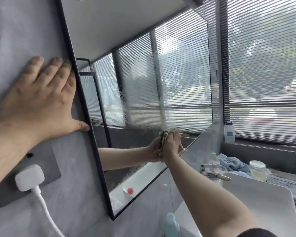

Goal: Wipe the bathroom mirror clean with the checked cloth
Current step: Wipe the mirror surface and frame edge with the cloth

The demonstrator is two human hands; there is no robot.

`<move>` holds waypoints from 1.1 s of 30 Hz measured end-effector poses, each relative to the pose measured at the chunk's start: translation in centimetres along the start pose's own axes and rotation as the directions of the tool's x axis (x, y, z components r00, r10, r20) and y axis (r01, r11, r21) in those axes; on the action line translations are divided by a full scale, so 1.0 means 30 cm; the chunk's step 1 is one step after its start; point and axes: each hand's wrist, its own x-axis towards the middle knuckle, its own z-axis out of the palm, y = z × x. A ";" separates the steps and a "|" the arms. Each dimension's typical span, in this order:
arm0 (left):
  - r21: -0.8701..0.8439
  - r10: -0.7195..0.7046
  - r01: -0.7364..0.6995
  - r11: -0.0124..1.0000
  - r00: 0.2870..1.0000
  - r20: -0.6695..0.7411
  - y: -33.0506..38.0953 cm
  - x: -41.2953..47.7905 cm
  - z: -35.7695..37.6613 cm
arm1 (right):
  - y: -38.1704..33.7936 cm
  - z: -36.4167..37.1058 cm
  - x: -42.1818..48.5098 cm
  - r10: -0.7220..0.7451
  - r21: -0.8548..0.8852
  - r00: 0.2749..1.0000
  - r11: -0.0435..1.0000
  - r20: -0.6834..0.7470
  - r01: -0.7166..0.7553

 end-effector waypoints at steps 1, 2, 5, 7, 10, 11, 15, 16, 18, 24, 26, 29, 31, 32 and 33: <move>0.002 0.002 -0.002 1.000 1.000 0.011 0.000 -0.001 -0.002 | 0.047 -0.013 -0.023 0.040 0.007 0.999 0.999 -0.002 -0.040; 0.002 -0.001 0.001 1.000 1.000 0.013 0.000 -0.005 -0.004 | 0.078 -0.023 -0.039 0.067 -0.004 0.998 0.998 0.002 -0.067; 0.002 0.009 -0.009 1.000 1.000 0.012 0.002 -0.008 -0.007 | 0.070 -0.030 -0.011 0.135 -0.050 0.991 0.990 0.023 -0.133; 0.015 0.011 -0.011 1.000 1.000 0.009 0.005 -0.010 -0.017 | 0.004 -0.007 0.057 0.136 -0.056 0.991 0.989 0.003 -0.136; 0.054 0.013 -0.013 0.998 1.000 0.012 0.009 -0.013 -0.039 | -0.174 0.067 0.169 0.011 -0.074 0.999 0.997 -0.049 -0.014; 0.059 0.014 -0.014 0.998 1.000 0.012 0.009 -0.013 -0.042 | -0.275 0.083 0.167 -0.048 -0.093 0.997 0.995 -0.060 0.043; 0.081 0.016 -0.018 0.997 1.000 0.024 0.010 -0.013 -0.045 | -0.631 0.149 0.141 -0.290 -0.201 0.957 0.937 0.004 0.285; 0.086 0.015 -0.018 0.996 0.999 0.033 0.009 -0.013 -0.043 | -0.683 0.164 0.138 -0.349 -0.215 0.937 0.913 0.028 0.347; 0.092 0.009 -0.012 0.996 1.000 0.028 0.008 -0.014 -0.040 | -0.728 0.174 0.132 -0.448 -0.179 0.892 0.874 0.069 0.453; 0.106 0.027 -0.028 0.994 1.000 0.011 0.010 -0.020 -0.043 | -0.441 0.085 0.166 -0.316 -0.163 0.943 0.930 0.102 0.329; 0.123 0.024 -0.025 0.992 1.000 0.012 0.010 -0.021 -0.045 | -0.270 0.057 0.141 -0.204 -0.135 0.976 0.968 0.075 0.213; 0.140 0.018 -0.022 0.990 0.999 0.033 0.014 -0.022 -0.055 | -0.047 0.024 0.041 -0.103 -0.122 0.994 0.987 0.036 0.107; 0.142 0.013 -0.020 0.990 0.999 0.052 0.015 -0.021 -0.061 | 0.063 0.013 -0.039 -0.088 -0.140 0.995 0.986 0.047 0.094; 0.148 0.011 -0.020 0.989 0.998 0.059 0.016 -0.020 -0.065 | 0.100 0.009 -0.084 -0.082 -0.147 0.995 0.985 0.055 0.089; 0.153 0.010 -0.020 0.988 0.998 0.064 0.017 -0.019 -0.068 | 0.130 0.009 -0.124 -0.068 -0.157 0.996 0.985 0.065 0.077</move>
